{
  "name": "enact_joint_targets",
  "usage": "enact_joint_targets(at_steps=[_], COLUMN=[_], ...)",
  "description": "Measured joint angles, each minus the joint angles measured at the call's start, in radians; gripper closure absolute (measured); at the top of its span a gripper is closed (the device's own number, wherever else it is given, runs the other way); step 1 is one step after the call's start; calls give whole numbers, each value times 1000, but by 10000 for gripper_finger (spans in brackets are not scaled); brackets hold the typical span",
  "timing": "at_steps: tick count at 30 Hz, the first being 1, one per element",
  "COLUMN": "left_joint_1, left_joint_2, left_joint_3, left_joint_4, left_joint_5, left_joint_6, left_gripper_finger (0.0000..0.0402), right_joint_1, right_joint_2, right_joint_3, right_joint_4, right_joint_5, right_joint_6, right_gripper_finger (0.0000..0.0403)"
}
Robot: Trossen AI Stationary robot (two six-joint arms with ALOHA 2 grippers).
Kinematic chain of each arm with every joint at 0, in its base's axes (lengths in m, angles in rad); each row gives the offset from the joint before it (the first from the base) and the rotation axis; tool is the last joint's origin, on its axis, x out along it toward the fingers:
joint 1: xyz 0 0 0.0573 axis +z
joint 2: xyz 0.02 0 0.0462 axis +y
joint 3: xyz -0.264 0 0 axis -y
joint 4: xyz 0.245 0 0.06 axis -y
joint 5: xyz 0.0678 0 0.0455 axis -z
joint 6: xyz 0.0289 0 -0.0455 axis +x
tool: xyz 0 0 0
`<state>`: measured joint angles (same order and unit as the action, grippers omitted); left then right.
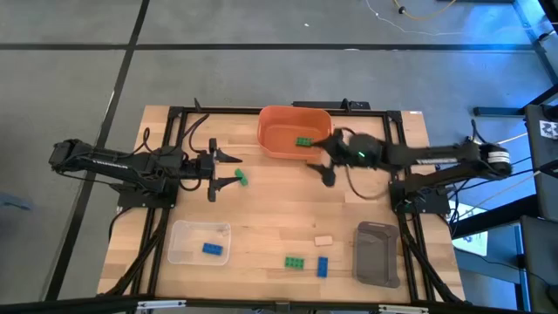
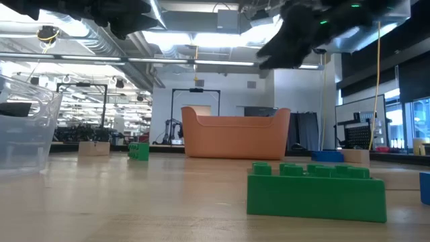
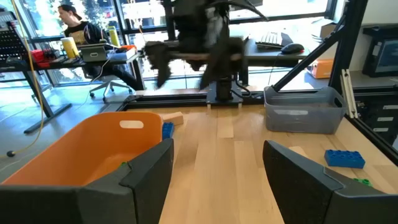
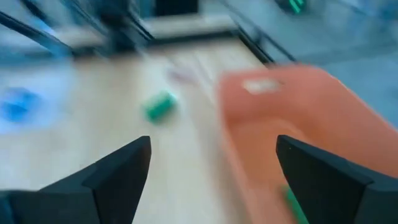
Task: Sort & place blocks by color
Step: Put the top 8 stud green game piece into the orange bin
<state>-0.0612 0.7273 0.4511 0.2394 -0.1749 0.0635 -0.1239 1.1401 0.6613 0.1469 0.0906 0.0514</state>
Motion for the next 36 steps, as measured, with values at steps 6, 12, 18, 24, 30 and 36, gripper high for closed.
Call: enact_joint_targets(at_steps=[6,12,18,24,30,36], left_joint_1=[0,0,-1,79,170,173], left_joint_2=[0,0,40,244,532,744], left_joint_3=[0,0,1,103,326,459], left_joint_4=[0,-1,-4,-249,-684,-894], left_joint_5=[0,0,-85,-103,16,8], left_joint_6=[-1,-2,-11,-32,22,206], left_gripper_finger=[162,162,162,162,162,162], right_joint_1=[74,92,92,92,92,92], right_joint_2=[-125,-152,-152,-152,-152,-151], right_joint_3=[-238,-281,-281,-281,-281,-281], right_joint_4=[433,516,516,515,510,503], right_joint_5=[-86,-86,-85,-85,-85,-85], right_joint_6=[20,0,-8,-8,-8,-8], right_gripper_finger=[56,56,56,56,56,56])
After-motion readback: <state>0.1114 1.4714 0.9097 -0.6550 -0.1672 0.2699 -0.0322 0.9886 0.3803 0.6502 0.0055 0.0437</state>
